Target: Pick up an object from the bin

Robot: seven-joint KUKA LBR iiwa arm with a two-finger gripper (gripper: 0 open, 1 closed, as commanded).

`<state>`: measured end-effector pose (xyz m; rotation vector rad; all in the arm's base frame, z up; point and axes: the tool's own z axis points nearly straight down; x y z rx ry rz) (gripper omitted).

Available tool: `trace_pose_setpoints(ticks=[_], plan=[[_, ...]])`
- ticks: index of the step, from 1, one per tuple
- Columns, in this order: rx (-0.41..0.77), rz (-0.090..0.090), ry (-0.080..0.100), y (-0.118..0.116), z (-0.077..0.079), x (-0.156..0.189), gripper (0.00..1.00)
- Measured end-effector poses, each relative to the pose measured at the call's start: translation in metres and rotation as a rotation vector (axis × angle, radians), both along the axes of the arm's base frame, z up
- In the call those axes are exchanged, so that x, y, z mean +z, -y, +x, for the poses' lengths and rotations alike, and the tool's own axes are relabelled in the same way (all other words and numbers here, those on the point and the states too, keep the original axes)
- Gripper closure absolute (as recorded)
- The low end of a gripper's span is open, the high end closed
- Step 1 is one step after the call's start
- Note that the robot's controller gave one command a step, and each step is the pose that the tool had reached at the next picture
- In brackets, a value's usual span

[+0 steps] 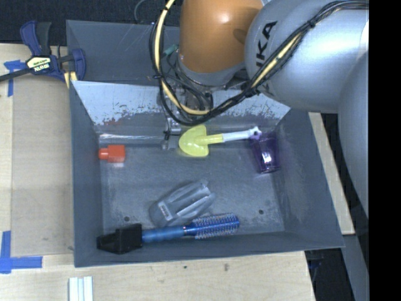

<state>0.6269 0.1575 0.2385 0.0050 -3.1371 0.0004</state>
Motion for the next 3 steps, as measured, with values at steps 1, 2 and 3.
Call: trace_pose_setpoints(ticks=[1, 2, 3], plan=[[-0.003, 0.001, 0.008, 0.001, 0.001, 0.006, 0.00], [0.008, 0.002, 0.010, -0.027, 0.001, -0.071, 0.00], [-0.055, 0.002, 0.009, -0.080, -0.011, -0.079, 0.00]])
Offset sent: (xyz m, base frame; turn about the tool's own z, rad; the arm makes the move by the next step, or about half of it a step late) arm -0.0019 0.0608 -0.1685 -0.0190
